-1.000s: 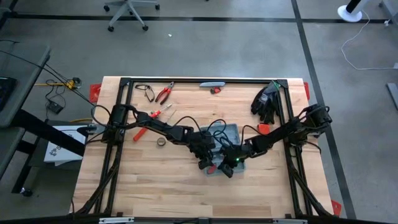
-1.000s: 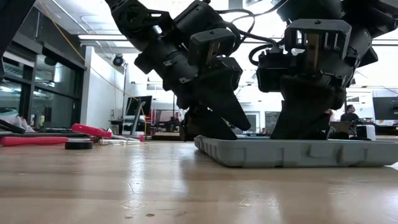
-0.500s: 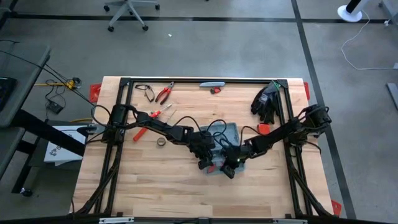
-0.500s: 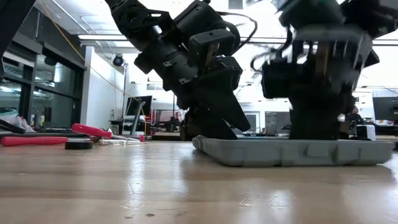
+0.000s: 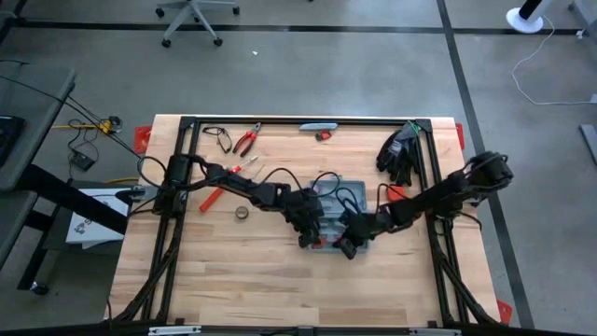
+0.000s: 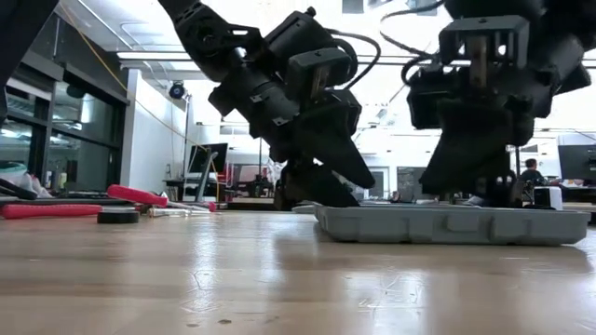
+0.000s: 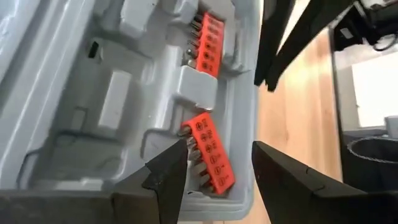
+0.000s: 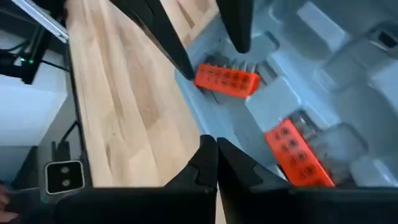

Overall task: Prefit tool cases
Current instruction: Put the orange multi-bit set into the gray tool case

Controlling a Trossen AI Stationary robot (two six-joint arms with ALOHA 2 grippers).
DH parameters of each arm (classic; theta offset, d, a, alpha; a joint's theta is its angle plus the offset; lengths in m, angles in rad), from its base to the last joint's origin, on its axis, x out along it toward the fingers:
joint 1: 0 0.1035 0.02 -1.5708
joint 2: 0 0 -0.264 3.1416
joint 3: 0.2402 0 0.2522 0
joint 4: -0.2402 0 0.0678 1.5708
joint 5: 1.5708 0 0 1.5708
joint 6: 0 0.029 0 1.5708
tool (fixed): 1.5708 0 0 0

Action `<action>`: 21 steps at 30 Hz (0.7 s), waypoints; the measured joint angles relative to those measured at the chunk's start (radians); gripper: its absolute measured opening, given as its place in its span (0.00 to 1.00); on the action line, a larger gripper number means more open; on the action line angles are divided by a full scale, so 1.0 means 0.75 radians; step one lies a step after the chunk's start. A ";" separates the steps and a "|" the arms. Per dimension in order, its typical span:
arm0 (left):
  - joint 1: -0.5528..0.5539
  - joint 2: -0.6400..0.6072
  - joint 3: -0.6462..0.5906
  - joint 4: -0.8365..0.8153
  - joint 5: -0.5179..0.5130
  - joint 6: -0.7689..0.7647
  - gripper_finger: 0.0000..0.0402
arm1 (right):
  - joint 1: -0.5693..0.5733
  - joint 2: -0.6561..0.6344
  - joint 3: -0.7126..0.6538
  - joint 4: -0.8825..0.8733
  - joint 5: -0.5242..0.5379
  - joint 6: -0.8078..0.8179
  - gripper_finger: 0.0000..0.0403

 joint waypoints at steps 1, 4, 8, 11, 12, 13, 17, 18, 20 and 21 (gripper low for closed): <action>0.005 0.000 0.000 0.008 0.015 0.000 0.43 | 0.011 -0.006 0.000 -0.006 0.019 0.010 0.00; 0.014 0.000 -0.001 0.016 0.021 -0.001 0.43 | 0.039 -0.010 0.000 -0.012 0.051 0.028 0.00; 0.016 0.000 -0.001 0.017 0.021 -0.014 0.43 | 0.054 -0.008 0.000 -0.011 0.067 0.009 0.00; 0.009 0.000 -0.001 0.017 0.021 -0.007 0.43 | 0.056 -0.008 0.000 -0.011 0.070 -0.026 0.00; 0.007 0.000 -0.001 0.017 0.021 -0.004 0.43 | 0.054 -0.008 0.000 -0.012 0.076 -0.031 0.00; 0.005 0.000 -0.001 0.017 0.021 -0.003 0.43 | 0.052 -0.008 0.000 -0.013 0.086 -0.035 0.00; 0.003 0.000 -0.001 0.017 0.022 -0.003 0.43 | 0.034 -0.008 0.001 -0.008 0.099 -0.106 0.00; 0.003 0.000 -0.001 0.017 0.022 -0.003 0.43 | 0.032 -0.008 0.001 -0.006 0.098 -0.139 0.00; 0.004 0.000 -0.001 0.017 0.042 -0.003 0.43 | 0.028 -0.008 0.003 -0.008 0.093 -0.223 0.00; 0.004 0.000 -0.001 0.016 0.072 -0.003 0.43 | 0.027 -0.008 0.011 -0.024 0.093 -0.275 0.00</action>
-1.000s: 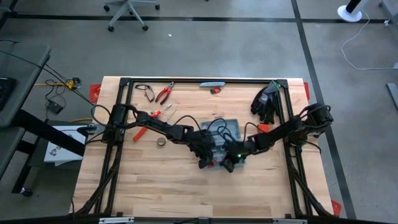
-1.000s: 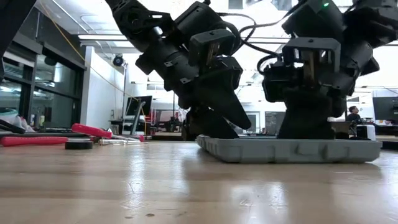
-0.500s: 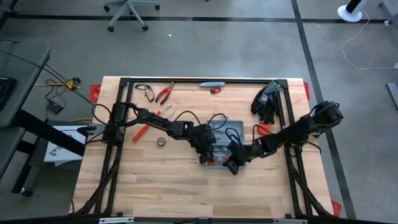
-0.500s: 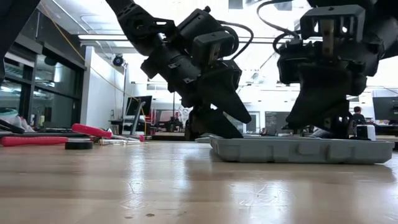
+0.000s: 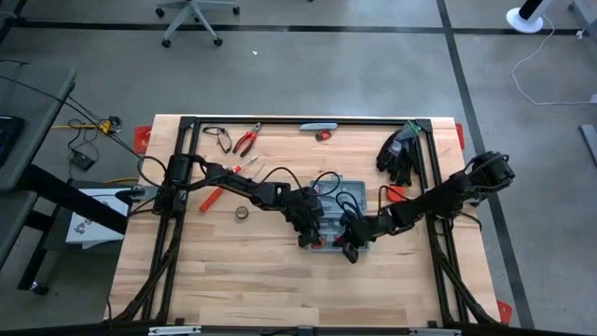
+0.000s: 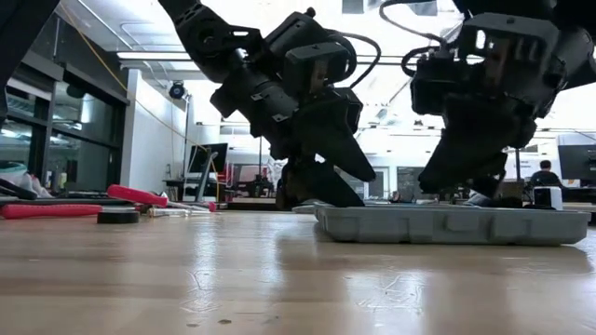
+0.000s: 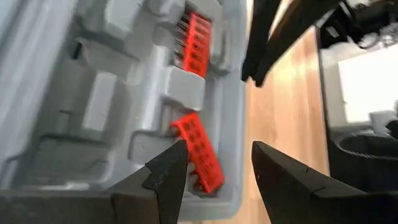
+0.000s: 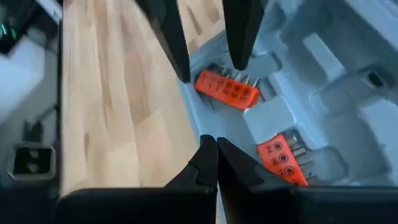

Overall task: Prefit tool cases
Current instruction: Put the orange multi-bit set into the gray tool case

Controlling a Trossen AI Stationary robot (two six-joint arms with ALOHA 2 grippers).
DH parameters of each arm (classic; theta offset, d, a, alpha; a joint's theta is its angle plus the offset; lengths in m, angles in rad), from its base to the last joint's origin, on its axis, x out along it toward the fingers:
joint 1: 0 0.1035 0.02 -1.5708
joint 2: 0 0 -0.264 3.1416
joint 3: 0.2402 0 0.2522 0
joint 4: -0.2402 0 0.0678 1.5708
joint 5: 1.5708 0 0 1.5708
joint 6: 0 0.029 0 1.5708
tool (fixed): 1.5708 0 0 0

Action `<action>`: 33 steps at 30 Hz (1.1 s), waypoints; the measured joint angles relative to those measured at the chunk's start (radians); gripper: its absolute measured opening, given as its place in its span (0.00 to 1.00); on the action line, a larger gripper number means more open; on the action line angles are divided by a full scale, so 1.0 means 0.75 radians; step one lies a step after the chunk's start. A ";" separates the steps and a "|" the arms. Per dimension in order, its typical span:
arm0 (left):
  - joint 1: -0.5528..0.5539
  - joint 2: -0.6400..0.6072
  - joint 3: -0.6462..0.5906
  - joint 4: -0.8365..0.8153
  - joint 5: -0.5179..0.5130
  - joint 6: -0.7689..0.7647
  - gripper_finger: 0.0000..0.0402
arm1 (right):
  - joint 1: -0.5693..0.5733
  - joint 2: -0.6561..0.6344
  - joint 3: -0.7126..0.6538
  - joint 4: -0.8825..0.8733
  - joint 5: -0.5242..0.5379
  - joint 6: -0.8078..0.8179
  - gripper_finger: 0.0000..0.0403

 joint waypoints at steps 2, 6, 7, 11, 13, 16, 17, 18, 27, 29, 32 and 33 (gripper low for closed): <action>0.002 0.000 0.000 -0.006 0.070 -0.010 0.43 | -0.009 0.000 0.032 -0.054 -0.004 -0.148 0.00; 0.009 -0.006 0.000 -0.002 0.184 -0.061 0.43 | -0.056 0.000 0.147 -0.227 -0.004 -0.386 0.02; 0.009 -0.019 0.000 -0.003 0.195 -0.068 0.43 | -0.070 0.000 0.176 -0.260 -0.004 -0.452 0.03; 0.010 -0.067 0.000 -0.029 0.187 -0.063 0.43 | -0.120 0.000 0.273 -0.342 -0.004 -0.723 0.08; 0.009 -0.090 0.000 -0.055 0.175 -0.047 0.43 | -0.140 0.008 0.304 -0.361 -0.018 -0.868 0.10; 0.006 -0.126 -0.002 -0.104 0.163 -0.024 0.43 | -0.167 0.025 0.323 -0.385 -0.071 -1.011 0.14; 0.004 -0.140 -0.002 -0.126 0.159 -0.018 0.43 | -0.171 0.035 0.324 -0.392 -0.088 -1.041 0.16; 0.000 -0.152 -0.002 -0.151 0.154 -0.010 0.43 | -0.174 0.048 0.323 -0.403 -0.111 -1.061 0.17; -0.049 -0.275 -0.080 -0.295 -0.081 0.014 0.43 | -0.179 0.189 0.322 -0.386 -0.242 -1.215 0.26; -0.056 -0.280 -0.081 -0.302 -0.100 0.014 0.43 | -0.179 0.195 0.322 -0.382 -0.241 -1.241 0.27; -0.066 -0.280 -0.081 -0.302 -0.134 0.005 0.43 | -0.179 0.194 0.322 -0.372 -0.220 -1.297 0.27; -0.072 -0.277 -0.081 -0.301 -0.145 0.004 0.43 | -0.179 0.195 0.322 -0.372 -0.210 -1.314 0.27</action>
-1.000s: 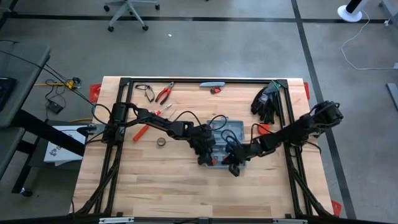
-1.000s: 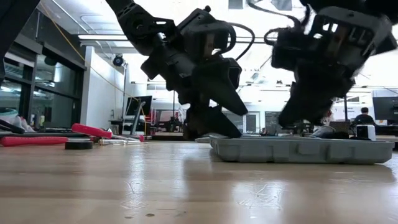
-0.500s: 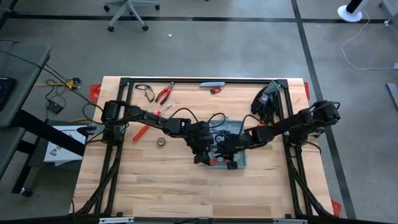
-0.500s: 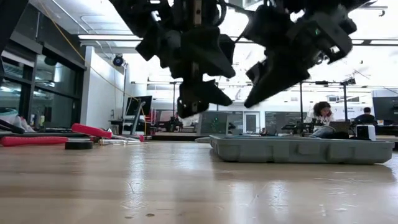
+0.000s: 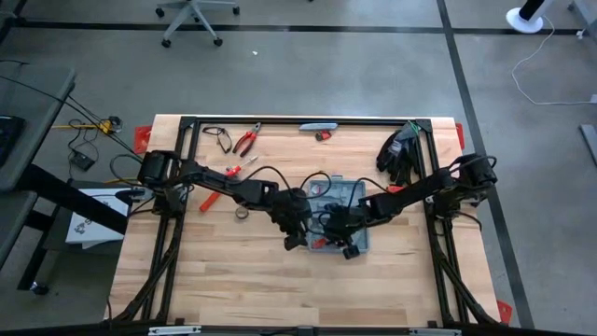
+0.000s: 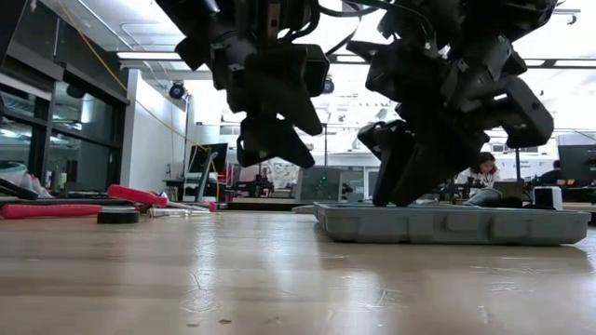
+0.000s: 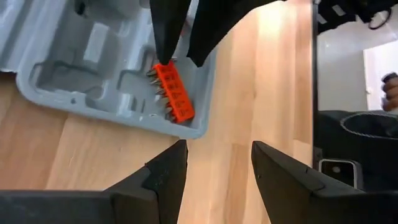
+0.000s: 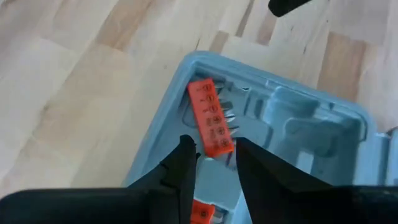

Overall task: Prefit tool cases
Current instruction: Put the orange multi-bit set into the gray tool case

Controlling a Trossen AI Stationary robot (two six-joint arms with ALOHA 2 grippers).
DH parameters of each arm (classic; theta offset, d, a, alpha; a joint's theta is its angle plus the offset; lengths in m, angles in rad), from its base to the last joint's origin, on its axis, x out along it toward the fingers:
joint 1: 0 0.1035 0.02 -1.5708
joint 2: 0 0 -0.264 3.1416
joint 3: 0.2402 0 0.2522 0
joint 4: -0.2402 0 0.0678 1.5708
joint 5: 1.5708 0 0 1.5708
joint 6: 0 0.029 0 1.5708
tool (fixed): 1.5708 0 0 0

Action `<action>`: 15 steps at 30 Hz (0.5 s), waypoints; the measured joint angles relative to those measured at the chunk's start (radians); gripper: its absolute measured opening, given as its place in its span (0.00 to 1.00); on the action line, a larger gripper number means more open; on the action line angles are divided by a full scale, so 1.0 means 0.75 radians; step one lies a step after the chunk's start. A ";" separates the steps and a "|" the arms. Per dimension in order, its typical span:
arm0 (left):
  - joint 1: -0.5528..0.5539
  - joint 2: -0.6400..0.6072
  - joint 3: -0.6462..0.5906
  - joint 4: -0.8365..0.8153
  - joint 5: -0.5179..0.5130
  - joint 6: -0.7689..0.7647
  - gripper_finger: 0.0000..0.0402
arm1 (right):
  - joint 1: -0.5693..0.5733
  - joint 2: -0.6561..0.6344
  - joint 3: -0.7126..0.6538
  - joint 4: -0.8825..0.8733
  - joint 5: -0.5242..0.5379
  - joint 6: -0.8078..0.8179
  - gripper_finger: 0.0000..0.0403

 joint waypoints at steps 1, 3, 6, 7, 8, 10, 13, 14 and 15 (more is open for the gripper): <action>-0.003 0.002 0.000 0.002 -0.009 0.000 0.43 | 0.000 0.000 0.000 0.004 0.001 -0.012 0.27; -0.010 0.005 0.000 -0.005 -0.032 -0.001 0.43 | 0.000 0.003 0.000 0.032 0.003 -0.041 0.27; -0.017 0.005 -0.001 -0.006 -0.070 0.000 0.43 | 0.005 0.006 0.000 0.075 0.004 -0.072 0.27; -0.017 0.005 0.000 -0.006 -0.074 0.000 0.43 | 0.007 0.006 0.000 0.097 0.004 -0.086 0.27; -0.017 0.005 -0.001 -0.007 -0.075 -0.001 0.43 | 0.007 0.006 0.000 0.116 0.004 -0.094 0.27; -0.016 0.005 0.000 -0.011 -0.078 0.002 0.43 | 0.007 0.006 0.000 0.124 0.004 -0.096 0.27; -0.016 0.005 0.000 -0.016 -0.087 0.018 0.43 | 0.006 0.028 0.000 0.116 0.004 -0.095 0.27; -0.016 0.005 0.000 -0.016 -0.088 0.020 0.43 | 0.006 0.042 0.000 0.110 0.003 -0.095 0.27; -0.016 0.005 0.000 -0.016 -0.089 0.021 0.43 | 0.006 0.057 0.000 0.111 -0.002 -0.092 0.27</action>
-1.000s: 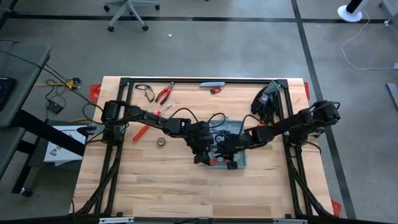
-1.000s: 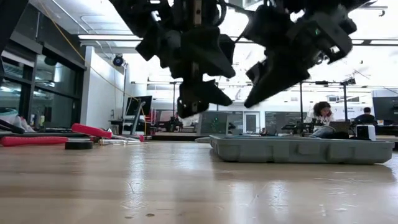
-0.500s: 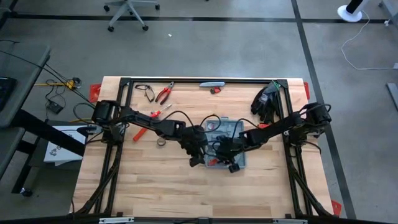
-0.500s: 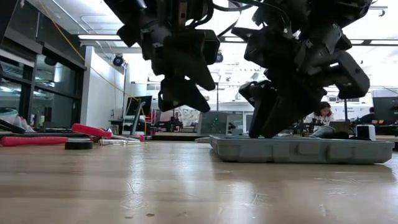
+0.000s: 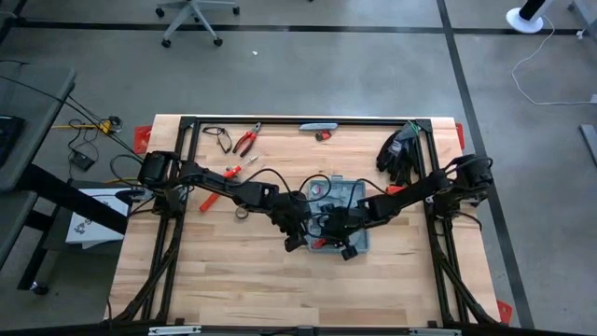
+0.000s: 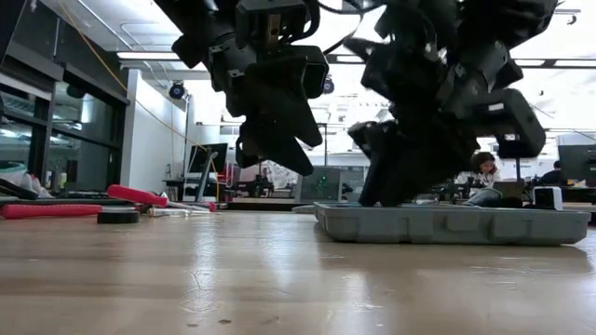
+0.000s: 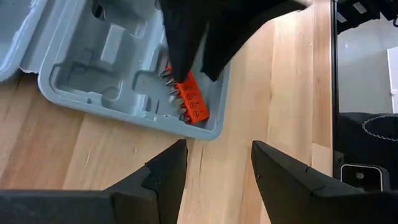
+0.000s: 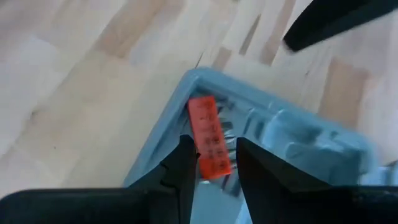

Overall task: Prefit tool cases
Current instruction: Put the orange multi-bit set into the gray tool case

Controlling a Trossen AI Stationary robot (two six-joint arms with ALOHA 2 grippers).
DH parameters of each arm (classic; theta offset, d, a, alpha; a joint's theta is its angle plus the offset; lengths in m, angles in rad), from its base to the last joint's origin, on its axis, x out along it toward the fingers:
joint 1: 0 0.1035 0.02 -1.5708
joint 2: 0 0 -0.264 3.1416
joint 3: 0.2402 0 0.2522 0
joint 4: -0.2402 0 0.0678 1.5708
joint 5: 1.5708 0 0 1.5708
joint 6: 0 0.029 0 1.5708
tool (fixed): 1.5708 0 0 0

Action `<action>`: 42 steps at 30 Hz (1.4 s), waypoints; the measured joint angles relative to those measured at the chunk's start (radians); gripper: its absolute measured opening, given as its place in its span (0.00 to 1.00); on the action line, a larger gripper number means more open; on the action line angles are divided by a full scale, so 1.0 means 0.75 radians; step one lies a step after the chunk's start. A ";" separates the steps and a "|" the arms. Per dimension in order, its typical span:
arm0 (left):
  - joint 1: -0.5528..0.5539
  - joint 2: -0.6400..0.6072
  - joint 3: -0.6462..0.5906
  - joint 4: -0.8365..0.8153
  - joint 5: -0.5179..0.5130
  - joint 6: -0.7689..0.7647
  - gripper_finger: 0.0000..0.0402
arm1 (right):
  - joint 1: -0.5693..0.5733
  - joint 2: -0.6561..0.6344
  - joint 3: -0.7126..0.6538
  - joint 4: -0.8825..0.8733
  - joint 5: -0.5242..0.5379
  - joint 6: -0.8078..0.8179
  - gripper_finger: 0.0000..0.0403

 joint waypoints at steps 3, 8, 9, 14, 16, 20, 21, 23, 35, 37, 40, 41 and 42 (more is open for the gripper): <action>0.000 0.000 0.000 -0.005 -0.001 0.002 0.43 | 0.000 0.039 0.000 0.015 -0.006 0.005 0.27; 0.000 0.000 0.000 -0.009 -0.015 0.003 0.43 | 0.003 0.060 0.003 0.026 -0.007 0.022 0.27; 0.000 0.000 0.000 -0.012 -0.023 0.003 0.43 | 0.003 0.060 0.003 0.026 -0.005 0.021 0.27; 0.001 0.000 0.000 -0.012 -0.054 0.001 0.43 | 0.003 0.060 0.003 0.016 0.005 0.016 0.27; 0.000 0.000 0.000 -0.012 -0.055 -0.001 0.43 | 0.003 0.061 0.003 0.007 0.006 0.016 0.27; 0.001 0.000 0.000 -0.012 -0.055 -0.001 0.43 | 0.002 0.061 0.004 0.003 0.006 0.023 0.27; 0.001 0.000 0.000 -0.012 -0.055 -0.001 0.43 | 0.002 0.059 0.003 0.011 0.006 0.043 0.27; 0.001 0.000 0.000 -0.012 -0.055 -0.001 0.43 | 0.003 0.057 0.000 0.041 0.004 0.072 0.27; 0.001 0.001 0.001 -0.012 -0.062 -0.012 0.43 | 0.009 0.058 0.018 0.068 -0.019 0.301 0.27; 0.001 0.001 0.001 -0.012 -0.062 -0.013 0.43 | 0.009 0.058 0.018 0.069 -0.019 0.302 0.27; 0.001 0.001 0.001 -0.011 -0.055 -0.033 0.43 | 0.009 0.058 0.018 0.071 -0.019 0.301 0.27; 0.000 -0.005 0.001 -0.011 -0.055 -0.047 0.43 | 0.006 0.058 0.018 0.071 -0.019 0.304 0.27; 0.001 -0.011 0.001 -0.006 -0.052 -0.055 0.43 | 0.001 0.053 0.018 0.068 -0.019 0.317 0.27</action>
